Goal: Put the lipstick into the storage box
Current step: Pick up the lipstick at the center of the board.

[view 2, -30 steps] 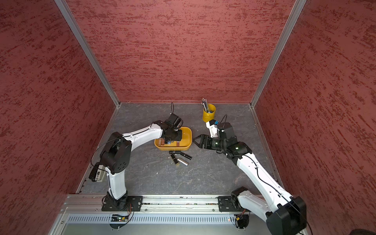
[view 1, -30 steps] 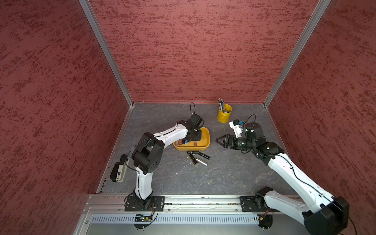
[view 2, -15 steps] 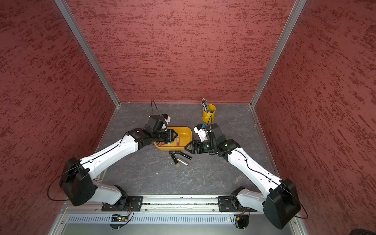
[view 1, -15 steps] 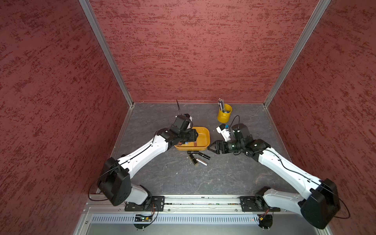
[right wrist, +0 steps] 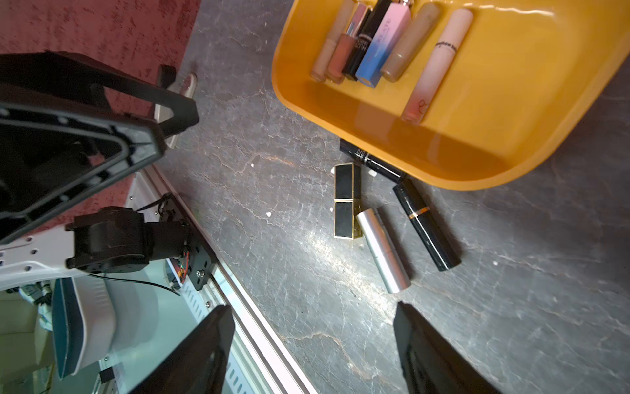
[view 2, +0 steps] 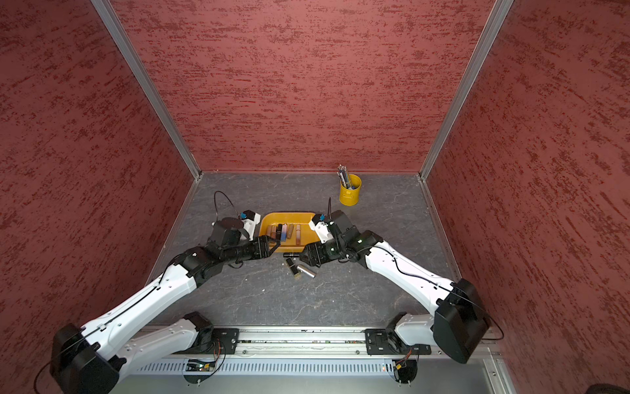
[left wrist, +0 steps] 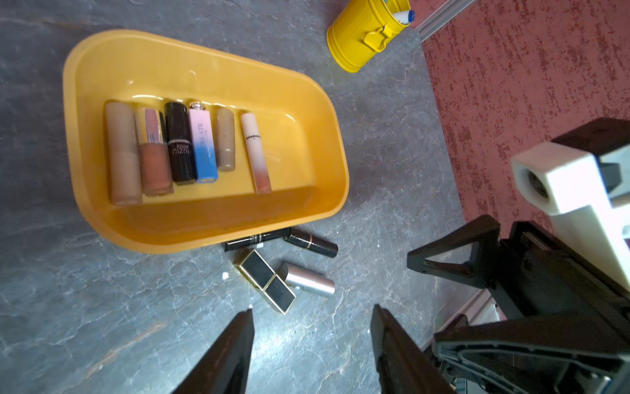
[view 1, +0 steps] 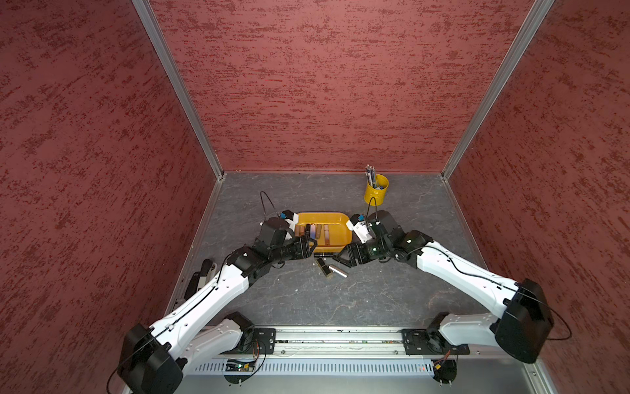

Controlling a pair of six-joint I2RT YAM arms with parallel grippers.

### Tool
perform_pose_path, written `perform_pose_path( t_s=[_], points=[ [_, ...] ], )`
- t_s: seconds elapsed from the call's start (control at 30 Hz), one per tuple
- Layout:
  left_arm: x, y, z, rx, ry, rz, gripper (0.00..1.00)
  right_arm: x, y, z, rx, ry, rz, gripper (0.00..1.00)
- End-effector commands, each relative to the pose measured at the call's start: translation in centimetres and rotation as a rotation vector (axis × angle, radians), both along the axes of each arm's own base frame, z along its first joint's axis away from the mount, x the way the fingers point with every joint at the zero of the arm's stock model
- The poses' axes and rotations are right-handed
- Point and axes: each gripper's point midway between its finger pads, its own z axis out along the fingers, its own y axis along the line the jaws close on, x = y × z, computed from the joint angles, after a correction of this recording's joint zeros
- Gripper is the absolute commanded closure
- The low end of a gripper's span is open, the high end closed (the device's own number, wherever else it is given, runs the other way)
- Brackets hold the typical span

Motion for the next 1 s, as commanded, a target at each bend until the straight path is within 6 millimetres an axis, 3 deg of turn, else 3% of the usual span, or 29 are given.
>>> perform_pose_path(
  t_s=[0.0,0.2,0.33,0.53,0.97],
  points=[
    [-0.7,-0.1,-0.3,-0.069,0.012,0.007,0.40,-0.5,-0.4,-2.1,-0.149,-0.020,0.019,0.23],
    [-1.8,0.3,-2.1,-0.117,0.042,0.029,0.40,-0.4,-1.6,-6.6,-0.354,-0.030,0.013,0.27],
    [-2.1,0.5,-2.4,-0.121,0.046,0.032,0.40,-0.7,-0.6,-8.3,-0.396,-0.029,0.058,0.35],
    [-2.2,0.6,-2.6,-0.120,0.048,0.035,0.40,-0.6,0.8,-10.3,-0.441,-0.036,0.096,0.46],
    [-2.2,0.9,-2.7,-0.114,0.047,0.042,0.38,0.8,0.9,-12.1,-0.510,-0.052,0.085,0.52]
  ],
)
